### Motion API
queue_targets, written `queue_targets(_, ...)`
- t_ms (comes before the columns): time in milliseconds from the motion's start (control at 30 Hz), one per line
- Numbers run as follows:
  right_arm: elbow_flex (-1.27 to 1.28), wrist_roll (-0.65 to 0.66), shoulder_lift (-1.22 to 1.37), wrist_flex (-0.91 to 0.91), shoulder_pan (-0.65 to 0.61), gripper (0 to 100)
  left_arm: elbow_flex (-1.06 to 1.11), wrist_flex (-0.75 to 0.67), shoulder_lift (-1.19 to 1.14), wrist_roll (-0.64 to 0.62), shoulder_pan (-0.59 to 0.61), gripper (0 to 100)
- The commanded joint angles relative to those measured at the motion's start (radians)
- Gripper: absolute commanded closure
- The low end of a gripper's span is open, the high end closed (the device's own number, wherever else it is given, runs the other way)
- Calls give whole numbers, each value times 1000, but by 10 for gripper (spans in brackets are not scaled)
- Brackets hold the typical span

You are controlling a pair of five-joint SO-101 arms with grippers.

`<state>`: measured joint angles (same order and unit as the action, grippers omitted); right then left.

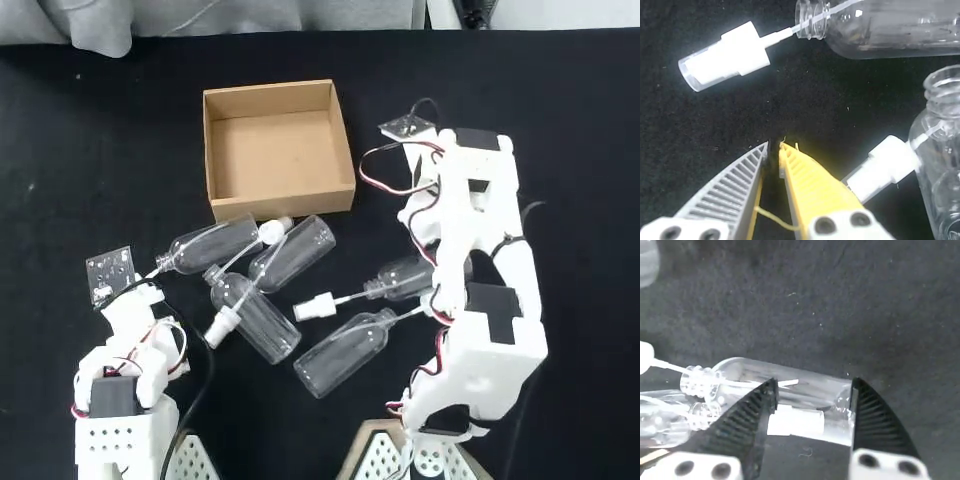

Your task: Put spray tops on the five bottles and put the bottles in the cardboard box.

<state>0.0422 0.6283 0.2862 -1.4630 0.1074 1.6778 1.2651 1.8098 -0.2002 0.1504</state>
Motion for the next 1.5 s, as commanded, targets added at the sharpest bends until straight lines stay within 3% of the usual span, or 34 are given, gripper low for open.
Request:
queue_targets(0,-10,8,-81,-9,26,798,22,5,14,3,-2,970)
queue_targets(500,-8,14,-282,-60,21,796,22,5,14,3,-2,970)
queue_targets(1200,-8,365,-289,-198,18,793,22,5,14,3,-2,970)
queue_targets(1467,-7,508,-289,-204,14,696,22,5,14,3,-2,970)
